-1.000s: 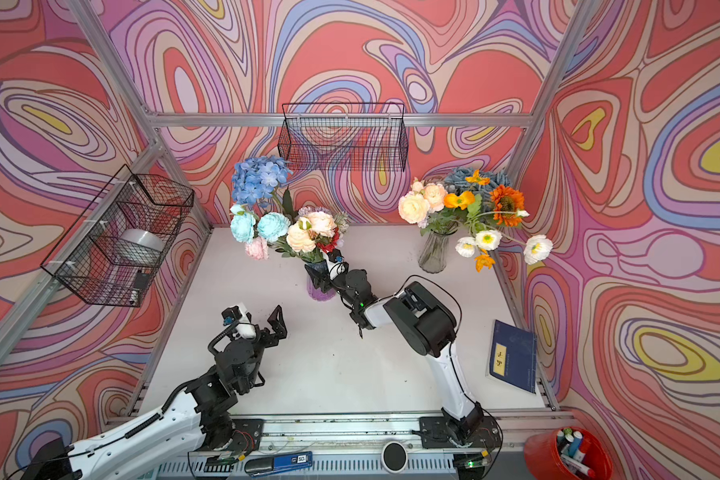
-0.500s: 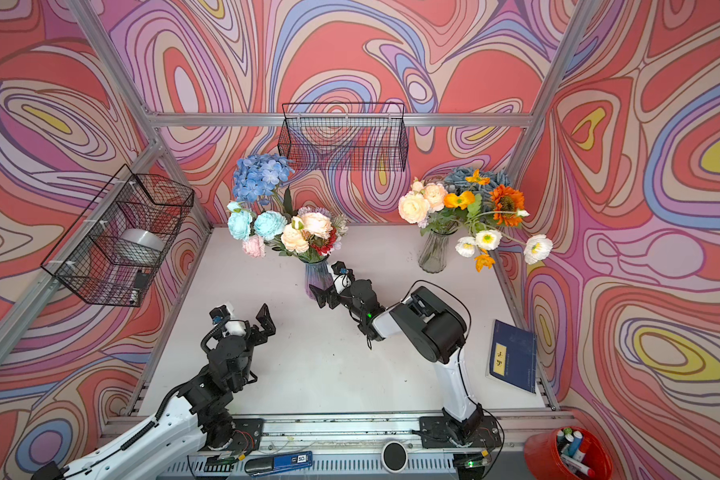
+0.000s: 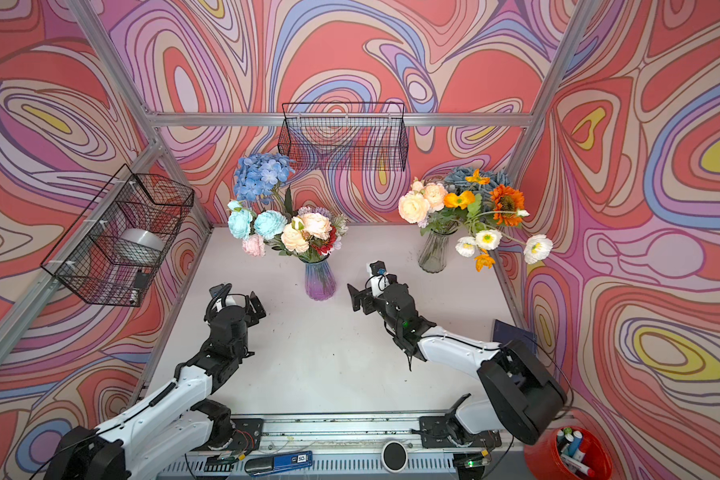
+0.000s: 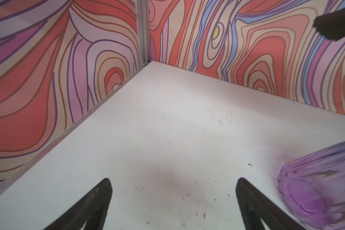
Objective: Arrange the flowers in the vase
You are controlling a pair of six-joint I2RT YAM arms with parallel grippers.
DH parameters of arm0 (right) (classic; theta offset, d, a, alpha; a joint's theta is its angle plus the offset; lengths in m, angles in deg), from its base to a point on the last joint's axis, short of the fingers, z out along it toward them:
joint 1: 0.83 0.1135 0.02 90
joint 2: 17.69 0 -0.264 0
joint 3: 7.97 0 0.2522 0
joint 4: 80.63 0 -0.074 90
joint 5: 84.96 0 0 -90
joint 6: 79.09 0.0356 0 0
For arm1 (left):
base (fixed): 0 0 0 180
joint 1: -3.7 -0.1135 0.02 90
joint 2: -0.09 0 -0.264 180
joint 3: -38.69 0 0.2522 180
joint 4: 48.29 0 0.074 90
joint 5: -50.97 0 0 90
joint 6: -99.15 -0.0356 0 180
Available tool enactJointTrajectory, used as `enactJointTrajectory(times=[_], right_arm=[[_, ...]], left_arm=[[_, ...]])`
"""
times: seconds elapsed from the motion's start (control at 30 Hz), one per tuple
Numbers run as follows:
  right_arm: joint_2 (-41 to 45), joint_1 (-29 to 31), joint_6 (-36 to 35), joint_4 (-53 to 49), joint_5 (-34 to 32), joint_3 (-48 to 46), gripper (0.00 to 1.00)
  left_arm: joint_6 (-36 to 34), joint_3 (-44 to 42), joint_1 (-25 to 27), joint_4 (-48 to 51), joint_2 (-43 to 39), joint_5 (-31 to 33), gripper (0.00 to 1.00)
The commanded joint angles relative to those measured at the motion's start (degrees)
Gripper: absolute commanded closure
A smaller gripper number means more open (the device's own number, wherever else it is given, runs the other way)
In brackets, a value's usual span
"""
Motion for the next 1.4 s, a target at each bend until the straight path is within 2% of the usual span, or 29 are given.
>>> enactJointTrajectory(times=[0.0, 0.1, 0.23, 0.33, 0.43, 0.47, 0.53, 0.63, 0.67, 0.73, 0.83, 0.9, 0.93, 1.0, 1.03, 1.07, 1.13, 1.23, 1.3, 1.37], right_arm=[[2.17, -4.71, -5.08, -12.61, -4.27, 0.65, 0.02], [1.52, -8.93, -9.66, -13.0, -5.87, 0.81, 0.02], [-4.23, -17.45, -9.53, -9.19, -4.17, -0.03, 0.02], [-8.02, -21.37, -9.52, -3.0, -2.56, -2.01, 0.02], [-11.78, -24.32, -9.21, 5.01, -0.23, -3.6, 0.02], [-12.58, -25.01, -9.39, 5.94, 0.43, -3.07, 0.02], [-15.21, -26.35, -9.53, 14.99, 1.42, -4.5, 0.02], [-17.21, -29.86, -6.33, 12.89, 4.75, -2.44, 0.02], [-17.54, -30.99, -5.53, 13.53, 5.98, -2.51, 0.02], [-18.58, -32.51, -3.76, 16.98, 6.68, -3.76, 0.02], [-19.63, -33.21, -3.56, 23.28, 7.5, -6.98, 0.02], [-20.39, -33.25, -2.76, 25.83, 6.1, -8.15, 0.02], [-20.2, -33.28, -2.88, 24.79, 6.32, -7.69, 0.02], [-20.26, -33.39, -2.69, 24.65, 5.94, -7.63, 0.01], [-20.43, -33.39, -2.39, 26.16, 3.74, -7.96, 0.02], [-20.4, -33.3, -2.15, 26.44, 2.84, -8.18, 0.02], [-20.45, -33.33, -2.08, 26.48, 3.03, -8.14, 0.02], [-20.39, -33.34, -2.16, 26.36, 2.99, -8.11, 0.02], [-20.46, -33.33, -2.47, 25.93, 4.16, -7.98, 0.02], [-20.63, -33.34, -2.47, 25.31, 4.25, -7.52, 0.02]], left_arm=[[-7.23, 3.03, -1.03, -5.37, 3.96, 3.99, 0.0], [-12.86, 3.1, -1.95, -11.84, 9.64, 6.29, 0.0], [-13.4, 2.66, -4.65, -15.86, 17.09, 4.73, 0.0], [-19.61, -1.24, -5.07, -31.02, 21.91, 0.86, 0.0], [-23.05, -2.02, -5.75, -36.52, 23.88, -2.15, 0.0], [-23.43, -2.38, -6.03, -37.37, 24.52, -4.07, 0.0], [-24.62, -3.12, -7.06, -41.47, 27.35, -9.48, 0.0], [-25.79, -4.83, -7.6, -50.13, 31.63, -10.88, 0.0], [-25.11, -5.37, -7.87, -49.13, 30.61, -11.68, 0.0], [-23.41, -5.92, -9.98, -46.97, 29.5, -17.29, 0.0], [-21.34, -4.62, -13.83, -50.71, 34.9, -22.44, 0.0], [-19.78, -3.04, -14.23, -40.46, 30.6, -23.86, 0.0], [-19.7, -2.38, -14.62, -39.4, 30.76, -25.2, 0.0], [-20.09, -1.69, -14.74, -42.84, 33.63, -22.78, 0.0], [-18.3, -0.49, -14.98, -37.53, 31.95, -21.02, 0.0], [-17.43, 0.68, -15.53, -33.63, 30.98, -21.57, 0.0], [-17.76, 1.2, -16.18, -35.9, 32.71, -22.64, 0.0], [-17.11, 2.33, -16.26, -31.43, 31.52, -22.91, 0.0], [-17.73, 1.54, -16.28, -35.15, 32.71, -22.91, 0.0], [-17.18, 2.04, -16.29, -32.45, 31.82, -22.97, 0.0]])
